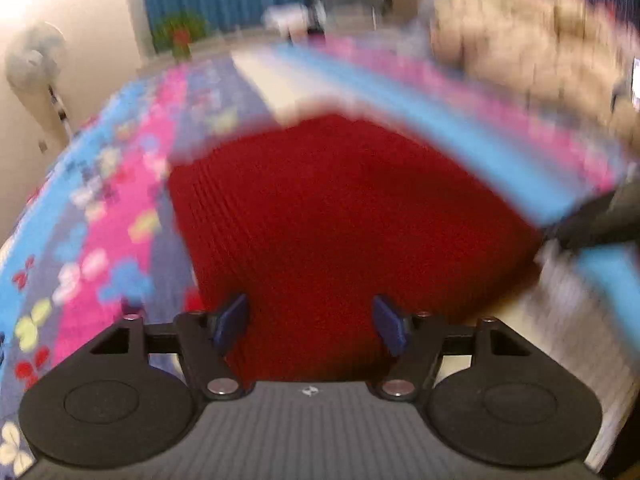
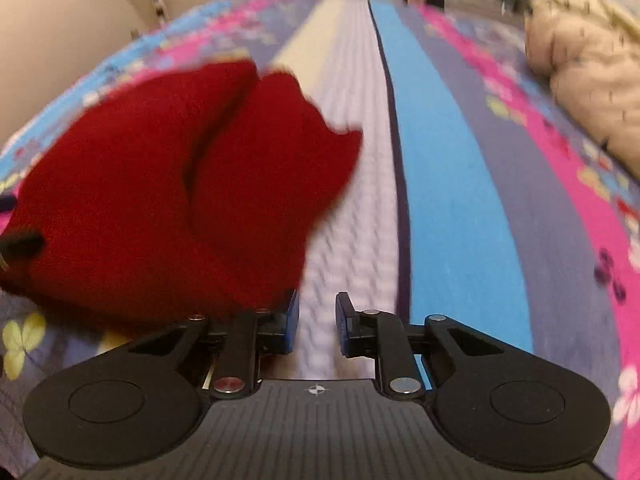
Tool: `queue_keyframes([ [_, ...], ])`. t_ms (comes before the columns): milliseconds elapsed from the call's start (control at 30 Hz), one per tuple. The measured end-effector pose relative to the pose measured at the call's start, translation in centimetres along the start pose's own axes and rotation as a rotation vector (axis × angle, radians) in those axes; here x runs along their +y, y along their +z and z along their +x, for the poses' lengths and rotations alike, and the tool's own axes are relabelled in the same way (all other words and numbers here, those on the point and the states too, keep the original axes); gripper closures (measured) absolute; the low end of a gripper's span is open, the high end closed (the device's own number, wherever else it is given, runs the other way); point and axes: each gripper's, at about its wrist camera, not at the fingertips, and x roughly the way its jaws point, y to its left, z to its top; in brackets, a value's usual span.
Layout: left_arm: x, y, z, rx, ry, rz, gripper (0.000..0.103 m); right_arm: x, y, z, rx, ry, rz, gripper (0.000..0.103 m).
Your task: Fold small clothes
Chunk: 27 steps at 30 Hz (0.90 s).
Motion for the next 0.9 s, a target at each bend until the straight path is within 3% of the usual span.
queue_keyframes([
  [67, -0.8, 0.1, -1.4, -0.020, 0.042, 0.022, 0.028, -0.4, -0.2, -2.0, -0.036, -0.006, 0.038, 0.082],
  [100, -0.8, 0.4, -2.2, -0.025, 0.029, 0.002, 0.027, -0.7, -0.2, -3.6, -0.080, -0.001, 0.060, 0.076],
  [167, -0.6, 0.6, -4.8, -0.061, 0.000, -0.044, 0.023, -1.7, -0.4, -6.7, -0.165, 0.005, 0.104, 0.050],
  [233, -0.7, 0.8, -7.7, -0.113, 0.039, -0.062, 0.020, -2.1, -1.0, -9.3, -0.231, -0.026, 0.131, 0.021],
  [267, -0.8, 0.8, -9.1, -0.134, 0.058, -0.061, 0.020, -2.0, -1.4, -10.5, -0.259, -0.051, 0.130, 0.018],
  [400, -0.6, 1.6, -14.2, -0.194, 0.091, -0.094, 0.010, -1.3, -3.7, -14.4, -0.324, -0.026, 0.105, 0.015],
  [600, -0.9, 2.1, -19.7, -0.206, 0.123, -0.176, 0.010, 0.6, -6.5, -15.8, -0.342, 0.045, 0.089, 0.013],
  [733, -1.2, 2.2, -20.5, -0.180, 0.128, -0.222, 0.010, 2.1, -6.3, -16.0, -0.347, 0.045, 0.077, 0.013],
  [900, -0.9, 1.1, -18.4, -0.128, 0.144, -0.347, 0.010, 3.1, -6.0, -15.3, -0.364, 0.038, 0.072, 0.012],
])
